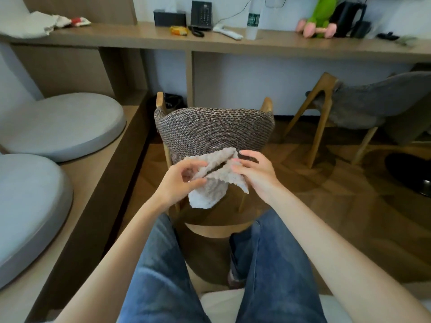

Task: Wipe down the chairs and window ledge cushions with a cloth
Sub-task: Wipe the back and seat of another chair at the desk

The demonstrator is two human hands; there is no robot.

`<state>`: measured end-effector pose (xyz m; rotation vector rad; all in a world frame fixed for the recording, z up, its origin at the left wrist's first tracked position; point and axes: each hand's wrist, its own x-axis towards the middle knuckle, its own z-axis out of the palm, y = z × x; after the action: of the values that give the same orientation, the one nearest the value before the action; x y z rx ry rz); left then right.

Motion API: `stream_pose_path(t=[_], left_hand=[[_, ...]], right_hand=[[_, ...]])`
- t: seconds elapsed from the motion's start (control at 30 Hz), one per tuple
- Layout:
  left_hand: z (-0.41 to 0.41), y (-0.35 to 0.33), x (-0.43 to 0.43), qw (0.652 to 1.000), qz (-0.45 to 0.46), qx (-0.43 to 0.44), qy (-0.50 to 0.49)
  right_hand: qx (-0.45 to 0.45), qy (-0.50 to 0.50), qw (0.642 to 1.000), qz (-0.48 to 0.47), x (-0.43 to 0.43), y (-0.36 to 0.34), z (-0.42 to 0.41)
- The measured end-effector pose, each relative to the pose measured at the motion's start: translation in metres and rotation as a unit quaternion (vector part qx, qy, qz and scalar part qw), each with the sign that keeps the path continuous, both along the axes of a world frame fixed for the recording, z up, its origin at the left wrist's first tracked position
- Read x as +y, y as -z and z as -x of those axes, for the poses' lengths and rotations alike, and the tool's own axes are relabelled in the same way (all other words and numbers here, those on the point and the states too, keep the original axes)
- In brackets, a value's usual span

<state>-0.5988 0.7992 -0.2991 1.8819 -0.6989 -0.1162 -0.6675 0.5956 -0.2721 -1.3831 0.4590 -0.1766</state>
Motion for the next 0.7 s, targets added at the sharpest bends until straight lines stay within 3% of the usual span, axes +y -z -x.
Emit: stream_pose_path(t=[0.07, 0.17, 0.27, 0.37, 0.57, 0.7], left_hand=[[-0.002, 0.011, 0.006, 0.996, -0.082, -0.043, -0.014], [-0.002, 0.025, 0.006, 0.974, -0.225, -0.024, -0.029], [-0.004, 0.023, -0.004, 0.976, -0.175, -0.097, -0.082], [-0.014, 0.015, -0.016, 0.974, -0.148, -0.171, 0.004], [-0.021, 0.021, -0.027, 0.99, -0.102, 0.015, 0.096], [-0.023, 0.03, -0.015, 0.99, -0.101, 0.056, 0.083]], right_hand=[[-0.04, 0.005, 0.996, 0.075, -0.007, -0.005, 0.003], [-0.113, -0.062, 0.972, 0.196, -0.012, -0.016, 0.001], [-0.128, -0.162, 0.93, 0.305, -0.007, -0.026, -0.009], [-0.121, -0.233, 0.897, 0.356, -0.002, -0.03, -0.018], [-0.118, -0.211, 0.91, 0.337, -0.022, -0.024, -0.019], [-0.09, -0.144, 0.857, 0.487, -0.041, -0.01, -0.011]])
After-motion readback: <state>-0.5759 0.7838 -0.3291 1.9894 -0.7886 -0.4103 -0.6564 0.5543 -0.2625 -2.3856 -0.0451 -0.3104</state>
